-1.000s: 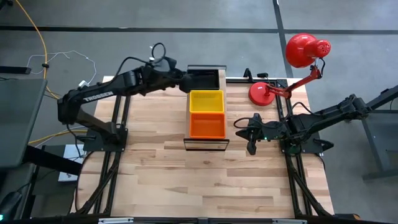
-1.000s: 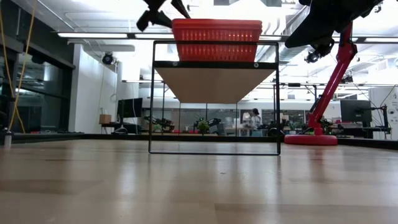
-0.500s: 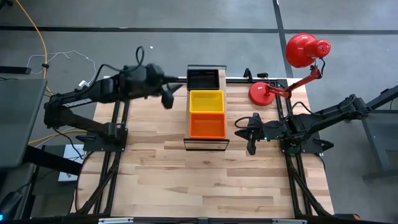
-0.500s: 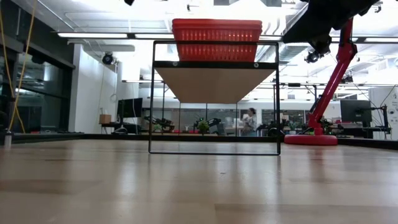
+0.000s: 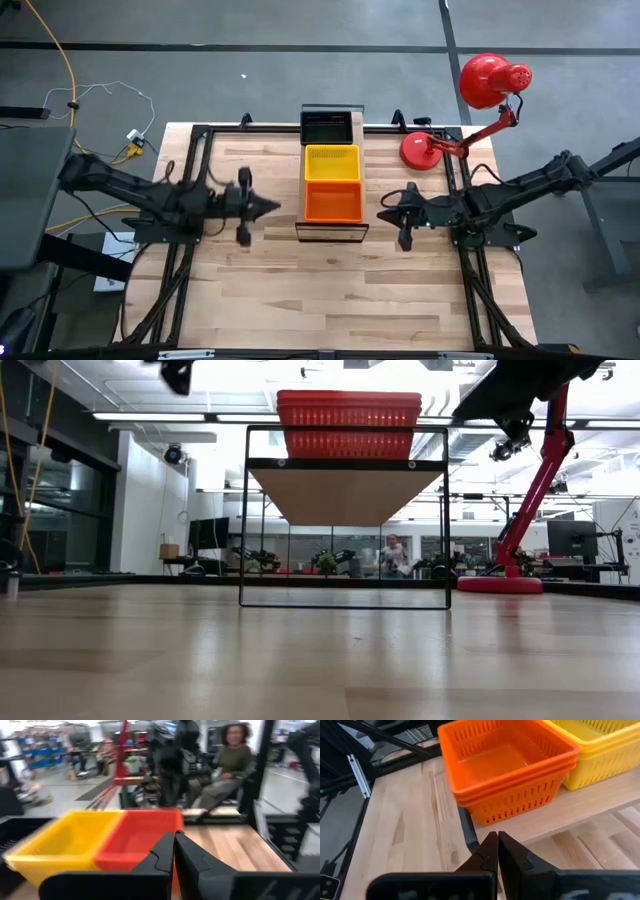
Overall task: Stack baskets on shelf by color
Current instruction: Return to Home Position
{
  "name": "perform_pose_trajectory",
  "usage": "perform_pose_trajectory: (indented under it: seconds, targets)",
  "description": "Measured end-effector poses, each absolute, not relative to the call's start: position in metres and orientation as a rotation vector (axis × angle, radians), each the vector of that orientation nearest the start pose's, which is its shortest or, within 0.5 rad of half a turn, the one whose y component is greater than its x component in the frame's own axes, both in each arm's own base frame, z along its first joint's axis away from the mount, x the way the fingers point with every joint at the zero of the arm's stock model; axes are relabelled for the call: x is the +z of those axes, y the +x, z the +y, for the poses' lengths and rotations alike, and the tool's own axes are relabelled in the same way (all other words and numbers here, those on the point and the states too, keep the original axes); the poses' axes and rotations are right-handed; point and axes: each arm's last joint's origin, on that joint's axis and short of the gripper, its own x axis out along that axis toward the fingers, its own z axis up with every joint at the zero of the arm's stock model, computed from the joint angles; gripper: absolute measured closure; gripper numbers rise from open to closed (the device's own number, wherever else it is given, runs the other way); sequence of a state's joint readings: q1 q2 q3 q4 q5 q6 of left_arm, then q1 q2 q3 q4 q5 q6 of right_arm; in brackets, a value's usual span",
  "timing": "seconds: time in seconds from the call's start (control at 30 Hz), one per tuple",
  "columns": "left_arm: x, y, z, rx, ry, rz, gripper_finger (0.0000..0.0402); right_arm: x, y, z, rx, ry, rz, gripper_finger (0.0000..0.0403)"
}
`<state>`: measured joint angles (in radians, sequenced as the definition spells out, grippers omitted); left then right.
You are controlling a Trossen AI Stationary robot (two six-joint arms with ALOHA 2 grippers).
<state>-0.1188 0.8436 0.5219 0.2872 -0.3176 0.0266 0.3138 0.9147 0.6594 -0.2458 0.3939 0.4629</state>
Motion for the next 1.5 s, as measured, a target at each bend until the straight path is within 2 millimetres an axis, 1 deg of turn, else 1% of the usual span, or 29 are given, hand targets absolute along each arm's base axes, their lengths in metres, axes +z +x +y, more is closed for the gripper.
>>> perform_pose_trajectory:
  seconds: [0.07, 0.2, 0.3, 0.43, 0.53, 0.67, 0.8, 0.9, 0.97, 1.03, 1.13, 1.27, 1.4, 1.5]
  targets:
    - [0.257, 0.183, -0.020, 0.157, 0.055, 0.035, 0.0398, 0.265, 0.187, 0.052, -0.185, 0.275, 0.429, 0.0403]
    - [0.228, 0.167, -0.025, 0.109, 0.054, 0.064, 0.0401, 0.269, 0.180, 0.057, -0.184, 0.263, 0.405, 0.0403]
    - [0.214, 0.155, -0.024, 0.097, 0.052, 0.053, 0.0401, 0.274, 0.173, 0.060, -0.193, 0.263, 0.367, 0.0403]
    - [0.202, 0.137, -0.021, 0.091, 0.056, -0.019, 0.0401, 0.279, 0.162, 0.062, -0.212, 0.249, 0.334, 0.0403]
    - [0.191, 0.125, -0.018, 0.077, 0.038, -0.063, 0.0401, 0.281, 0.157, 0.063, -0.216, 0.243, 0.321, 0.0403]
    - [0.180, 0.114, -0.017, 0.048, 0.011, -0.112, 0.0401, 0.280, 0.151, 0.064, -0.229, 0.214, 0.336, 0.0403]
    - [0.179, 0.108, -0.016, 0.044, 0.014, -0.099, 0.0401, 0.275, 0.148, 0.066, -0.258, 0.207, 0.357, 0.0403]
    - [0.180, 0.104, -0.015, 0.029, 0.020, -0.120, 0.0401, 0.262, 0.144, 0.066, -0.246, 0.214, 0.376, 0.0403]
    - [0.181, 0.102, -0.015, 0.025, 0.037, -0.133, 0.0401, 0.254, 0.141, 0.063, -0.224, 0.254, 0.368, 0.0403]
    - [0.183, 0.101, -0.015, 0.027, 0.054, -0.145, 0.0401, 0.247, 0.137, 0.057, -0.190, 0.291, 0.362, 0.0403]
    - [0.183, 0.101, -0.014, 0.042, 0.056, -0.146, 0.0401, 0.241, 0.132, 0.048, -0.134, 0.314, 0.329, 0.0403]
    - [0.183, 0.101, -0.013, 0.071, 0.056, -0.144, 0.0401, 0.242, 0.124, 0.033, -0.137, 0.297, 0.273, 0.0403]
    - [0.183, 0.101, -0.013, 0.079, 0.093, -0.142, 0.0401, 0.243, 0.116, 0.020, -0.131, 0.284, 0.235, 0.0403]
    - [0.183, 0.101, -0.013, 0.079, 0.097, -0.142, 0.0401, 0.239, 0.110, 0.013, -0.150, 0.287, 0.210, 0.0403]
